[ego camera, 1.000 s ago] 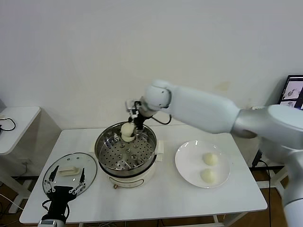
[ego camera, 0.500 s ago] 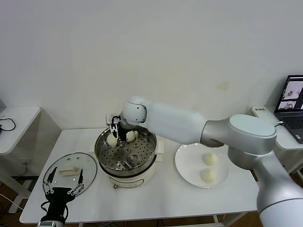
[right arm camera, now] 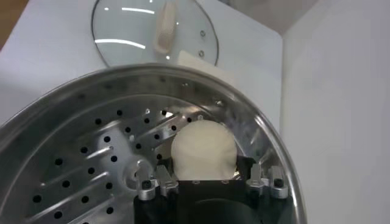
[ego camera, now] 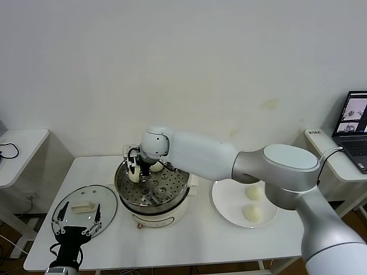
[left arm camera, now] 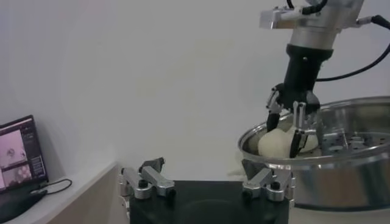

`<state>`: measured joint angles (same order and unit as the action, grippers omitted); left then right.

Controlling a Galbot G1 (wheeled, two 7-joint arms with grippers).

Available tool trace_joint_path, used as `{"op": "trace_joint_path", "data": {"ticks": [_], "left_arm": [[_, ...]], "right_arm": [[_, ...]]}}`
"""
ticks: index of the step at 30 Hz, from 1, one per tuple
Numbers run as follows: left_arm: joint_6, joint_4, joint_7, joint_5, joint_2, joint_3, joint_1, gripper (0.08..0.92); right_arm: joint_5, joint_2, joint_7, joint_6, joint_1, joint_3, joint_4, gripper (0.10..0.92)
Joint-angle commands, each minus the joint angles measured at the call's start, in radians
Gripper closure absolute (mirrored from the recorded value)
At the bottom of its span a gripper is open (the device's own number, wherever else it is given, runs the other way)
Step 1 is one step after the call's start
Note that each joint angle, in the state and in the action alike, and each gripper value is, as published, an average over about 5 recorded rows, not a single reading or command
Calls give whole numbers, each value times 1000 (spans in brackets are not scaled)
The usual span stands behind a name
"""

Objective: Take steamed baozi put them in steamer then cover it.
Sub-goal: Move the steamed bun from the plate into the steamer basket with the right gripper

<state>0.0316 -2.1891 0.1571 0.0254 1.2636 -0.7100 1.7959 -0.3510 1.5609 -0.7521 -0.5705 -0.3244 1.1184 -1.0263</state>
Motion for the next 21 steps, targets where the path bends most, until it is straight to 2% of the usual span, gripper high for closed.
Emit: {"op": "trace_joint_path", "data": {"ticks": [1, 6, 11, 14, 21], "left_arm": [[1, 1, 0, 0, 1, 1, -1, 177], [1, 0, 0, 0, 1, 1, 1, 177], [1, -1, 0, 0, 3, 2, 1, 177], [1, -1, 0, -1, 5, 3, 1, 177], [0, -7, 0, -2, 2, 3, 3, 177]], "right_arm": [[5, 14, 0, -15, 7, 3, 10, 380], [1, 14, -8, -25, 5, 6, 0, 364], [0, 8, -11, -32, 3, 8, -9, 249], [-4, -1, -12, -34, 0, 7, -20, 210], [-28, -95, -80, -31, -68, 2, -130, 203]]}}
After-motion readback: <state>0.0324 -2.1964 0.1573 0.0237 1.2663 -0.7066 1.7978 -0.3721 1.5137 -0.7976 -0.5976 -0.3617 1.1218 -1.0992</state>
